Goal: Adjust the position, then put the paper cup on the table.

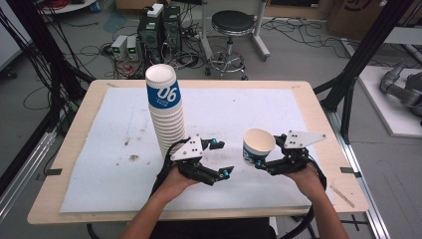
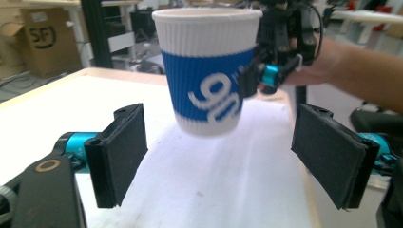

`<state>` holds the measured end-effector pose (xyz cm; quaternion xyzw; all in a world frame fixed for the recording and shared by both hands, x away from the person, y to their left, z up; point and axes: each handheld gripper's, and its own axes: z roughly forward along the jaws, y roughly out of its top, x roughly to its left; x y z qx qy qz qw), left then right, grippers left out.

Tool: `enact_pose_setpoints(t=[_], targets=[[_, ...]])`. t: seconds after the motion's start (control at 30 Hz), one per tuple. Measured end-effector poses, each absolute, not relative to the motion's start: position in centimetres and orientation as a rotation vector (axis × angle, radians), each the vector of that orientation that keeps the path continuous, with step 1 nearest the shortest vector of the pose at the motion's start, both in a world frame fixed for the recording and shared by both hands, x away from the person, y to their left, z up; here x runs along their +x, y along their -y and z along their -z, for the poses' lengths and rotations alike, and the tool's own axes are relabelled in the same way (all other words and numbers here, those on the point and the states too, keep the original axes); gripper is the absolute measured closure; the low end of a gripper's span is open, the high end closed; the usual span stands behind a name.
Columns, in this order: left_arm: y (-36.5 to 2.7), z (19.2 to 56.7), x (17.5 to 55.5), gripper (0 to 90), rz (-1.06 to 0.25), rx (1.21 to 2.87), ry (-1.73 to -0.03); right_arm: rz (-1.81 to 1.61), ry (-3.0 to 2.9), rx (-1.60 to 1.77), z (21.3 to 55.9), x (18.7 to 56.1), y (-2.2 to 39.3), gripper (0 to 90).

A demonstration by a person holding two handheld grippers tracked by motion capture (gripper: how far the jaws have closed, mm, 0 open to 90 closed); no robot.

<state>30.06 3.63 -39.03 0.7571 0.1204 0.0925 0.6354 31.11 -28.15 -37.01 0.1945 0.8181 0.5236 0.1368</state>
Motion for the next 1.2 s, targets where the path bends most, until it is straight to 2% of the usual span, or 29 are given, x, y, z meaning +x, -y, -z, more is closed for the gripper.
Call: enact_pose_setpoints(t=[0.23, 0.43, 0.8, 1.2], targets=[[-4.3, 38.9, 30.0, 18.9, -0.218, 1.748, -0.298, -1.459, -2.298, 0.696, 37.0, 31.6, 29.1, 26.0], [-4.8, 38.9, 29.9, 18.9, -0.175, 1.744, -0.303, -1.449, -2.281, 0.719, 37.1, 32.0, 29.2, 26.0], [-4.9, 39.4, 29.2, 19.1, -0.170, 1.753, -0.291, -1.464, -2.291, 0.713, 37.0, 31.4, 29.2, 25.5], [-7.5, 39.7, 28.1, 19.1, -0.201, 1.742, -0.308, -1.405, -2.235, 0.812, 37.3, 32.2, 29.6, 25.5]])
